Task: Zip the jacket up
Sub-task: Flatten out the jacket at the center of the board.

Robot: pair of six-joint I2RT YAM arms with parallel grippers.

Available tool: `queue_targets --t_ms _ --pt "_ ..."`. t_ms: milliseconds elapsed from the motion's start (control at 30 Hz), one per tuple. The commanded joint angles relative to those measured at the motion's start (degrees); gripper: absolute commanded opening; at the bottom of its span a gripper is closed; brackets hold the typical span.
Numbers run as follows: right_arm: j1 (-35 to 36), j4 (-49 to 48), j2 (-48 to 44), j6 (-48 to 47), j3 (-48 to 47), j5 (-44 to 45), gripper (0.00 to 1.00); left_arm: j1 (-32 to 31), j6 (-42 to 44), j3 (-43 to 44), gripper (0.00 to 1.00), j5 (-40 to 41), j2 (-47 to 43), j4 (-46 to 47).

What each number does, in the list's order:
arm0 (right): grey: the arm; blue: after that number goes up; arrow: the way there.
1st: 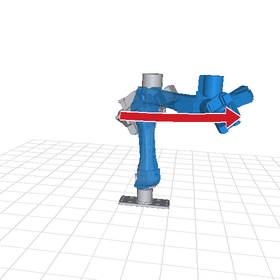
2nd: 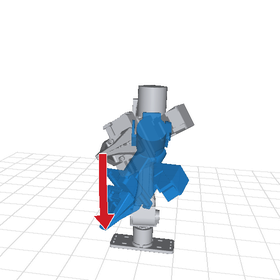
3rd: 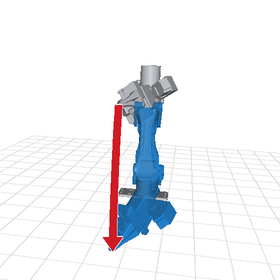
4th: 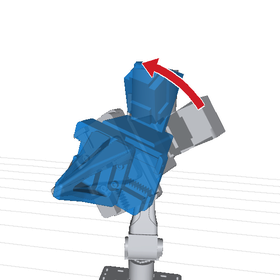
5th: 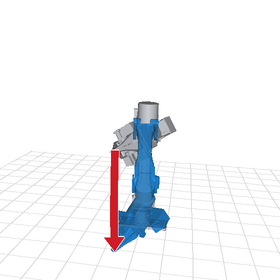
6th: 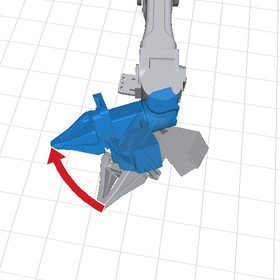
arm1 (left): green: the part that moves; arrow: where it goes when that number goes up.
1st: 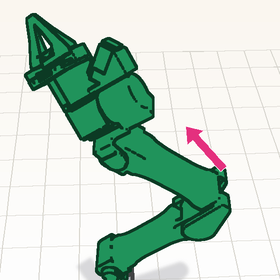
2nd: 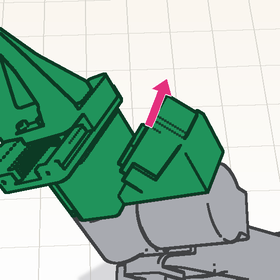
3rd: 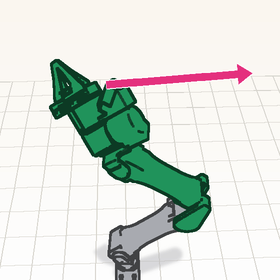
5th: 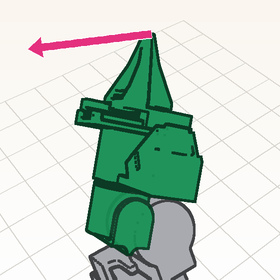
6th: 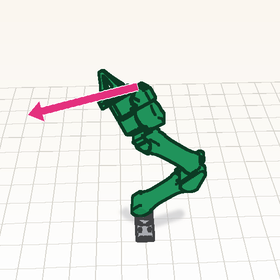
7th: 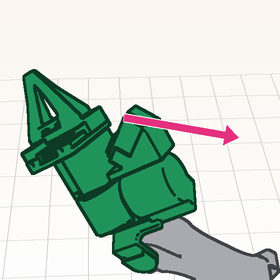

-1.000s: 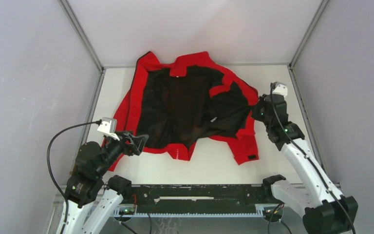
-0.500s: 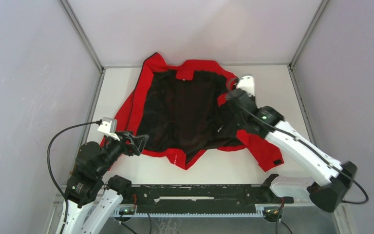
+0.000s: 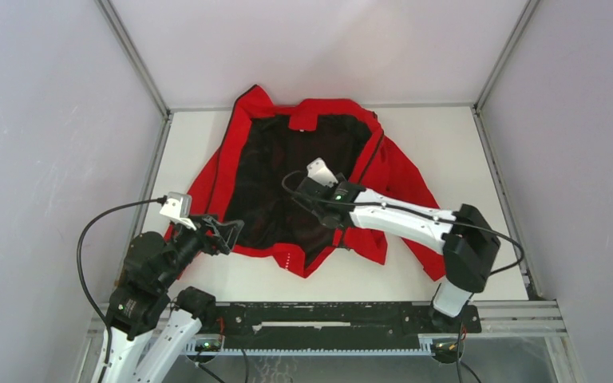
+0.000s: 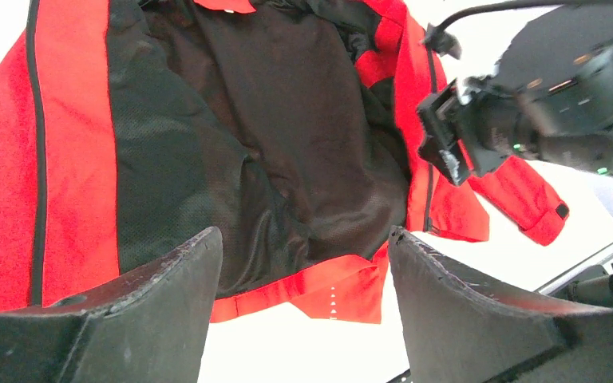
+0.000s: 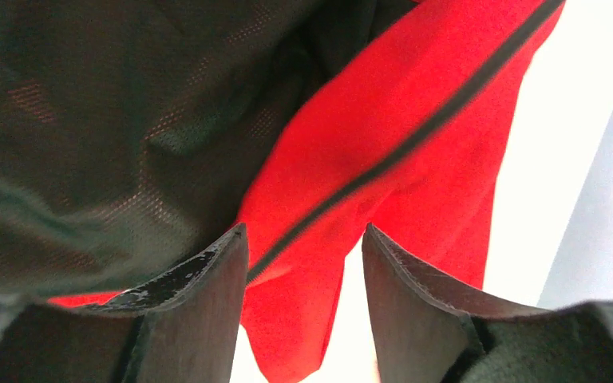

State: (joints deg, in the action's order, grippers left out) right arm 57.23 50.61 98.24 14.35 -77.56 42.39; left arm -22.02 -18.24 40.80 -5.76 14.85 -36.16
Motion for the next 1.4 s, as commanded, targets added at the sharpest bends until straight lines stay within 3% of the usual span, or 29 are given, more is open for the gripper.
queue_targets --t_ms 0,300,433,633,867,1000,1167,1200,1367 --pt "-2.17 -6.27 -11.63 -0.29 2.51 -8.38 0.63 -0.3 -0.57 -0.7 0.8 0.07 0.0 1.95" --pt "-10.25 -16.36 -34.29 6.06 19.15 -22.99 0.71 -0.39 -0.55 -0.78 0.8 -0.37 -0.24 2.14" --pt "-14.7 -22.27 -39.93 10.1 28.41 -30.29 0.72 -0.51 -0.52 -0.81 0.8 -0.82 0.04 2.24" --pt "-18.31 -32.94 -42.16 16.1 40.79 -36.34 0.72 -0.72 -0.54 -0.81 0.8 -0.68 0.07 2.21" --pt "-21.28 -39.84 -37.73 17.58 45.76 -41.75 0.68 -1.25 -0.65 -0.81 0.8 -0.43 0.31 2.04" --pt "-21.54 -41.68 -34.24 17.31 47.09 -41.73 0.56 -1.35 -0.66 -0.81 0.8 -0.19 0.22 2.05" --pt "-21.64 -38.2 -34.65 15.07 47.15 -39.83 0.06 -1.53 -0.73 -0.81 0.8 -0.28 0.45 2.06" --pt "-21.64 -36.9 -35.6 14.76 47.15 -39.13 0.0 -1.58 -0.68 -0.79 0.8 -0.36 0.6 2.01" --pt "-20.29 -27.39 -44.56 13.7 46.39 -35.68 0.0 -1.7 -0.66 -0.72 0.8 -1.13 1.01 2.23"
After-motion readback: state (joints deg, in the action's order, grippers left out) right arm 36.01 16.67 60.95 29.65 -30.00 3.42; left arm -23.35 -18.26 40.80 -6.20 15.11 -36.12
